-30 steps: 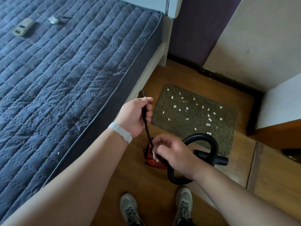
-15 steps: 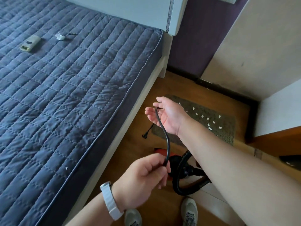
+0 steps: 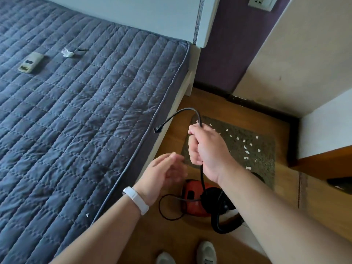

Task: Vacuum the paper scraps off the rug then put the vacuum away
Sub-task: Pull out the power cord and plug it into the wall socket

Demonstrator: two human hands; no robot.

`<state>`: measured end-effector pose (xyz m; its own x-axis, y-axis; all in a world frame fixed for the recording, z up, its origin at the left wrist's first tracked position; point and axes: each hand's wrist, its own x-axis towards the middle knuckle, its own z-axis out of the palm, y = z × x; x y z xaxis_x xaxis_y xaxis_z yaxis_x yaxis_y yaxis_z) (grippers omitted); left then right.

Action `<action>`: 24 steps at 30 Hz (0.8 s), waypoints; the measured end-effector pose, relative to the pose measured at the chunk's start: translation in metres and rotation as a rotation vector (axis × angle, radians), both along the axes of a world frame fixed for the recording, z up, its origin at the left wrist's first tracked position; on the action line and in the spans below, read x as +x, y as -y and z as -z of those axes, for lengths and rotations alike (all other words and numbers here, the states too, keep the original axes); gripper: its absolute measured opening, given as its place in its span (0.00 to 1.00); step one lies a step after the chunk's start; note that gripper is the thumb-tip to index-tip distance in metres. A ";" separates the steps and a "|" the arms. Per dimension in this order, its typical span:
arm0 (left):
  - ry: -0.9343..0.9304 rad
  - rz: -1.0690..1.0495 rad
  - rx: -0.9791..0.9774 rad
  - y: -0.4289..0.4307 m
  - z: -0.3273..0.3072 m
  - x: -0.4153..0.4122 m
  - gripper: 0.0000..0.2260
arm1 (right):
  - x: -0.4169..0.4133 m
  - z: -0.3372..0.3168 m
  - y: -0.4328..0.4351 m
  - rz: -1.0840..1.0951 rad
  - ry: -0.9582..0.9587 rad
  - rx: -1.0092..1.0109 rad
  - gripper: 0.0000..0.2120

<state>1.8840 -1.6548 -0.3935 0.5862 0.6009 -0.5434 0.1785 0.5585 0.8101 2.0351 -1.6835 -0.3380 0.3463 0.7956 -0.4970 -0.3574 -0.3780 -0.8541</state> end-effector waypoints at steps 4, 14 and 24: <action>0.136 -0.113 -0.244 -0.050 -0.008 0.053 0.34 | 0.011 -0.006 0.007 -0.075 0.059 0.055 0.16; 0.080 -0.770 -0.269 -0.140 -0.054 0.171 0.13 | 0.090 0.001 0.028 -0.206 0.204 0.018 0.19; -0.017 -0.158 0.327 -0.119 -0.067 0.231 0.12 | 0.170 -0.009 -0.011 -0.197 0.374 0.004 0.16</action>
<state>2.1146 -1.5355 -0.3265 0.4647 0.8270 -0.3164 0.1261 0.2919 0.9481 2.2054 -1.6723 -0.3286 0.3431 0.8664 -0.3627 0.0560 -0.4043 -0.9129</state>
